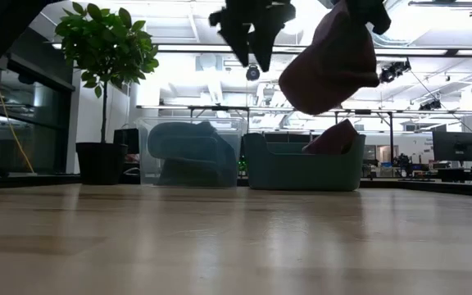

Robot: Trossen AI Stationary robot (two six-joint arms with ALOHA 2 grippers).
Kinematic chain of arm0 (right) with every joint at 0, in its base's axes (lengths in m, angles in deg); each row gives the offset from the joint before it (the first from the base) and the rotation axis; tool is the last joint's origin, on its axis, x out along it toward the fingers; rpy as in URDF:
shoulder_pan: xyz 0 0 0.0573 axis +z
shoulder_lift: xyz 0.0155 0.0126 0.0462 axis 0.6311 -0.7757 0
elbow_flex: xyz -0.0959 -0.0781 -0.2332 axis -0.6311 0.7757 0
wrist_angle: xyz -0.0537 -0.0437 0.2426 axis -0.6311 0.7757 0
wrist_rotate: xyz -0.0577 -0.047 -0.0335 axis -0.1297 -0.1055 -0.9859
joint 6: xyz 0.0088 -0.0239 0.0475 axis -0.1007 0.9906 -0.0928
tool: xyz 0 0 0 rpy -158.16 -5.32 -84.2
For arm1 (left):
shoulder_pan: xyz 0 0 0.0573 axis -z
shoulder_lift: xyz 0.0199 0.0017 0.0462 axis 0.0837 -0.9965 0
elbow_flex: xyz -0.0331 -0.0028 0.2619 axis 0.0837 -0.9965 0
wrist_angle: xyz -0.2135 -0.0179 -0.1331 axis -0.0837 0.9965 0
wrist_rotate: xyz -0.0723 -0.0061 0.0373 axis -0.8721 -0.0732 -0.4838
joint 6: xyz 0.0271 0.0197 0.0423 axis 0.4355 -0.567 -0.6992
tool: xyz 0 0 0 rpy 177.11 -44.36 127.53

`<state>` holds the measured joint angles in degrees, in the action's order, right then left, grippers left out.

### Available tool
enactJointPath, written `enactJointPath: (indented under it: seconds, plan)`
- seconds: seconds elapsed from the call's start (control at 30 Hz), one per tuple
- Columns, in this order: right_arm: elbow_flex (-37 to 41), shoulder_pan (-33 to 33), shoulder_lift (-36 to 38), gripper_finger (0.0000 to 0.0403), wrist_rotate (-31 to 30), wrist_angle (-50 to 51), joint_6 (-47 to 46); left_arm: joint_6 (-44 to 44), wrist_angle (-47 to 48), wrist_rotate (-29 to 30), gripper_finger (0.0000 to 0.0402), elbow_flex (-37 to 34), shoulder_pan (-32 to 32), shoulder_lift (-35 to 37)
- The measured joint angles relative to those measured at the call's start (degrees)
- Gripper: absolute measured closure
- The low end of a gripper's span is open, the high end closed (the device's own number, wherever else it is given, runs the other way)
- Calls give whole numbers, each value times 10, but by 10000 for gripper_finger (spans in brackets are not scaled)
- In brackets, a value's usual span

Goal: Pick & Place hat
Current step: Put the red cap into the blue bin

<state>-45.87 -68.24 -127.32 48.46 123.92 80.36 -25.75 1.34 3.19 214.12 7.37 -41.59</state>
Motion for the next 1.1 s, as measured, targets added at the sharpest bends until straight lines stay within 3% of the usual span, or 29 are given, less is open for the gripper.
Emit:
enactJointPath:
  seconds: [0.2, 0.43, 0.6, 0.83, 1.1]
  plan:
    - [0, -42, -3, 403, 63, -45, 66, 84, 20, -122, 118, 0, -24, 0]
    - [-8, -101, -39, 403, 121, -79, 152, 93, 2, -218, 117, 0, -30, 0]
    - [-45, -138, -86, 403, 187, -63, 162, 93, -36, -268, 118, 0, -30, 0]
    - [-78, -152, -155, 403, 262, -63, 190, 109, -68, -279, 118, 0, -30, 0]
    - [-76, -152, -214, 403, 250, -68, 279, 132, -70, -296, 118, 0, -30, 0]
